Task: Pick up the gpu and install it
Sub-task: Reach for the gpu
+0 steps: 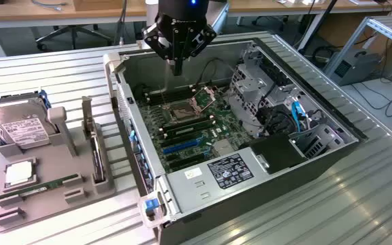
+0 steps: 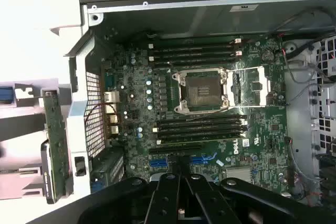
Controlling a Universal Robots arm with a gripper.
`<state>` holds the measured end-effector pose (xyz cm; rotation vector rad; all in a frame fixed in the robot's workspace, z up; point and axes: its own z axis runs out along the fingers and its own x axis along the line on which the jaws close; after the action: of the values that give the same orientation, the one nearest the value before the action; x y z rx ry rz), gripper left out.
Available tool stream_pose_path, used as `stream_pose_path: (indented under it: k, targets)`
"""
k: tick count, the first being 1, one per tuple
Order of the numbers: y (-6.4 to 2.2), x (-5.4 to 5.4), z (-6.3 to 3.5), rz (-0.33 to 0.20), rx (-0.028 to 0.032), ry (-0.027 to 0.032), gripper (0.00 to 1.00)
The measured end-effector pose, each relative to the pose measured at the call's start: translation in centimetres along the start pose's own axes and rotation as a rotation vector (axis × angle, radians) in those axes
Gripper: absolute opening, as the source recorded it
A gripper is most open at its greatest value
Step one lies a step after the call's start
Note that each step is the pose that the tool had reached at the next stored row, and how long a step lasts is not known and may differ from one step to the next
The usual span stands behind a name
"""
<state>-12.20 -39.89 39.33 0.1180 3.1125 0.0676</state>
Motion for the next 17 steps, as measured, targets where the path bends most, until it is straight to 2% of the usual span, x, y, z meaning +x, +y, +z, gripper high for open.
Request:
stream_pose_path:
  k: [17]
  targets:
    - [-0.07, 0.91, -0.02, 0.0, -0.0002, -0.0008, 0.11]
